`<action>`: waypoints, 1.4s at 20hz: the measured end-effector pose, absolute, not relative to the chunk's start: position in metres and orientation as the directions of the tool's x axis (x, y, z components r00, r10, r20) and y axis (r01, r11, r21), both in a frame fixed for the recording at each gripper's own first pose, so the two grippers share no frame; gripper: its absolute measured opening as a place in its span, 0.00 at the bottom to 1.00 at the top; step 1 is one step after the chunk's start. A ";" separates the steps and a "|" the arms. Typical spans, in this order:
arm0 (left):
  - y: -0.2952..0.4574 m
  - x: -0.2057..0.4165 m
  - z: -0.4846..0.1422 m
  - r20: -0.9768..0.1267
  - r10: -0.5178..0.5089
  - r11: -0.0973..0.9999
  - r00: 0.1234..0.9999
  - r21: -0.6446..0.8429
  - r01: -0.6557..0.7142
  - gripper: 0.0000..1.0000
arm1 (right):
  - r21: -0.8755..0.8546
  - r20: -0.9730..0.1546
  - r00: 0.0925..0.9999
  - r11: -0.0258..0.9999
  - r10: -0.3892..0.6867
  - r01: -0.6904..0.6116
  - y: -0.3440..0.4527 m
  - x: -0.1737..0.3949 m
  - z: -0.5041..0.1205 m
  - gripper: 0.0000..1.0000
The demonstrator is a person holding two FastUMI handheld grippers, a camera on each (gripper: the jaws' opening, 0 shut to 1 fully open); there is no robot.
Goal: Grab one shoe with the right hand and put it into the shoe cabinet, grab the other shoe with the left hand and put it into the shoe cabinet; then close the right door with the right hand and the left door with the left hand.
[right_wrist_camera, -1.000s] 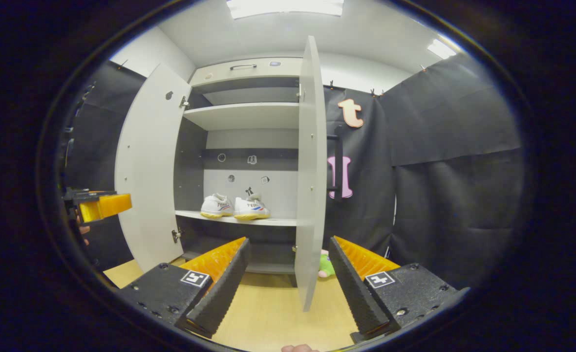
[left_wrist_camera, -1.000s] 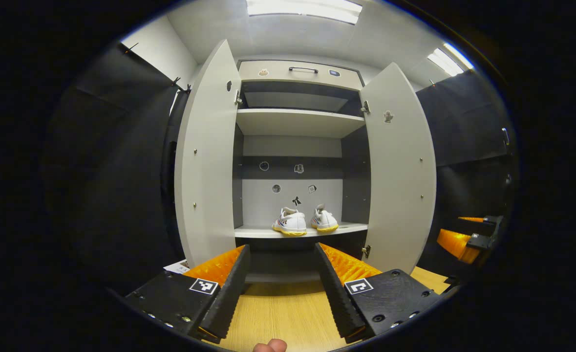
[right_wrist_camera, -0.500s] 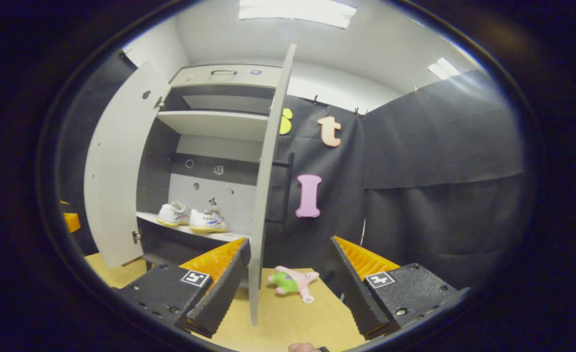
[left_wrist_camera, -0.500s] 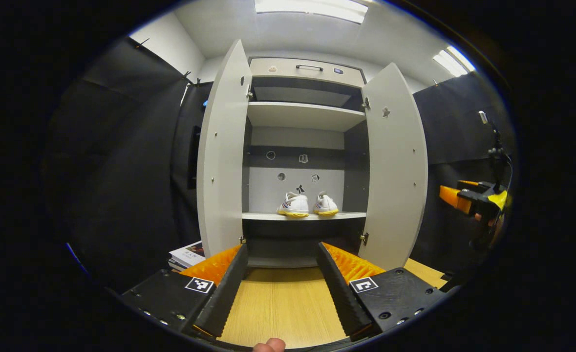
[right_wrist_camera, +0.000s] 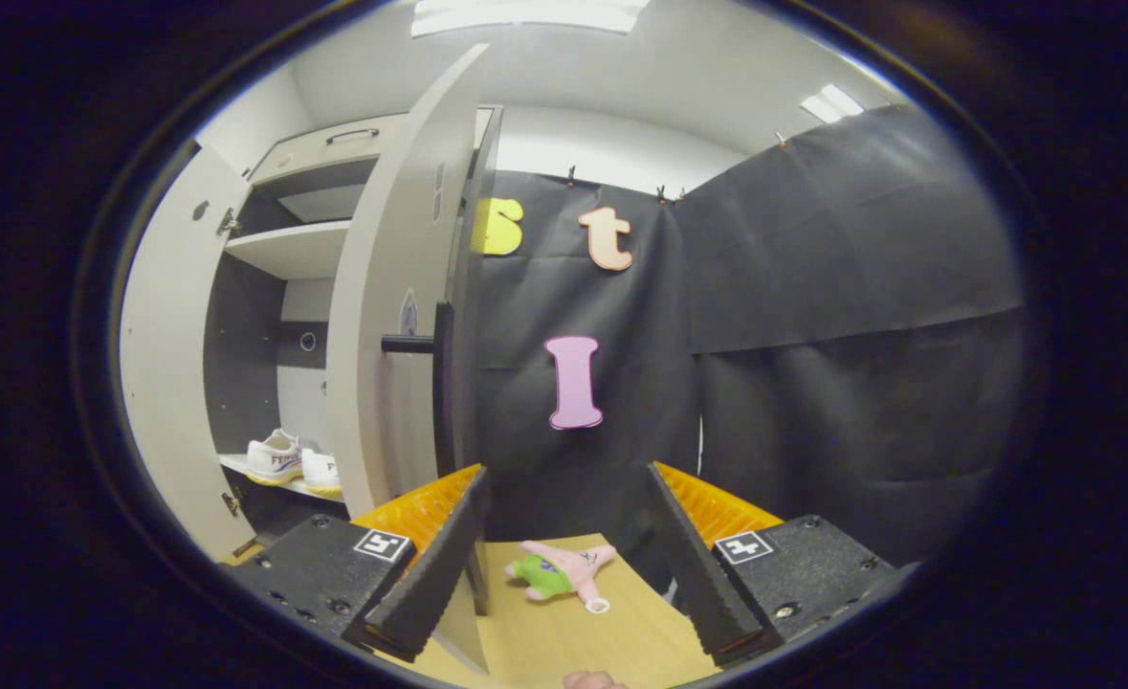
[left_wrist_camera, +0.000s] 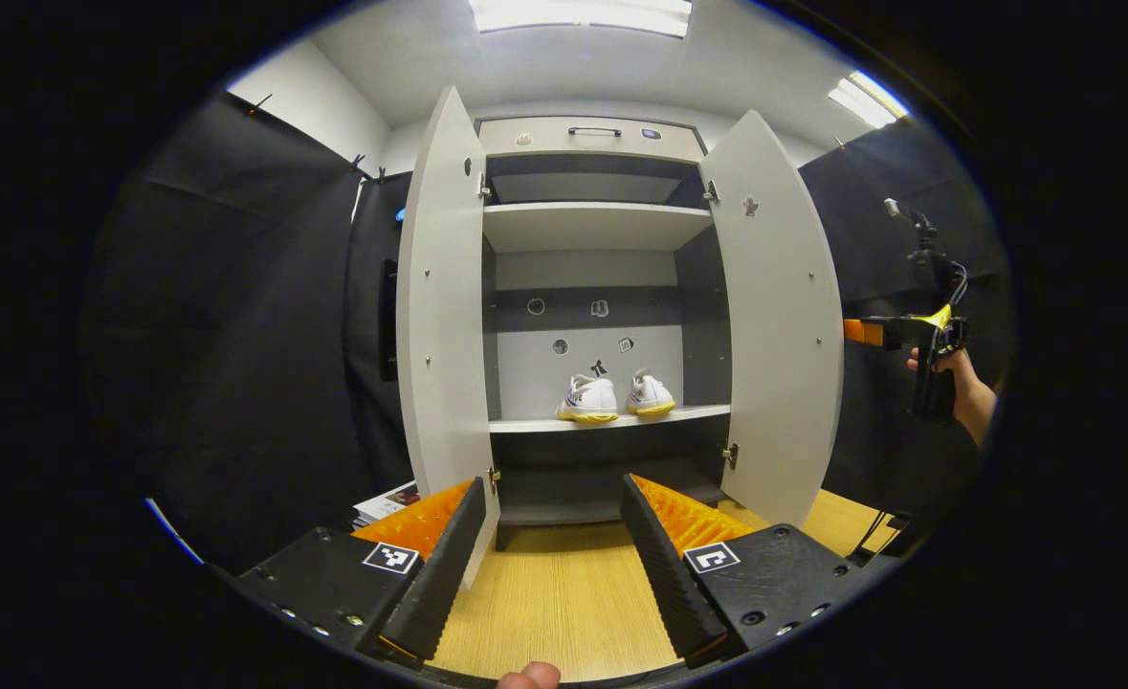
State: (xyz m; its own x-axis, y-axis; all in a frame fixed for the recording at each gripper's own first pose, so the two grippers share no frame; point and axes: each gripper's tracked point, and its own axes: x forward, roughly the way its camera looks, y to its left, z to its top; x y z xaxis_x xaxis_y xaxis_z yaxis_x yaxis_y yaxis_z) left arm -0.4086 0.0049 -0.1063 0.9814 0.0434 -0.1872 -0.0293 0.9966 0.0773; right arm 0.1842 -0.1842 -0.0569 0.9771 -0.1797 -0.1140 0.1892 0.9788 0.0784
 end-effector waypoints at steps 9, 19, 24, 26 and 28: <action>-0.010 -0.397 -0.109 -0.187 0.010 0.997 0.982 0.080 0.005 0.86 | 0.052 -0.090 0.986 0.988 -0.143 0.148 -0.163 0.184 -0.051 0.92; -0.009 -0.397 -0.114 -0.201 0.028 0.996 0.979 0.090 -0.009 0.86 | 0.097 -0.072 0.997 0.995 0.002 0.005 -0.069 0.192 -0.043 0.96; -0.006 -0.402 -0.113 -0.204 0.068 0.994 0.977 0.098 -0.049 0.86 | 0.102 -0.063 0.994 0.992 0.083 -0.077 -0.011 0.214 -0.038 0.96; -0.005 -0.403 -0.113 -0.208 0.087 0.992 0.974 0.103 -0.066 0.86 | 0.093 -0.047 0.995 0.992 0.092 -0.088 0.001 0.217 -0.030 0.97; -0.002 -0.404 -0.108 -0.204 0.102 0.991 0.974 0.104 -0.082 0.86 | 0.073 -0.017 0.996 0.993 0.093 -0.091 0.006 0.213 -0.020 0.97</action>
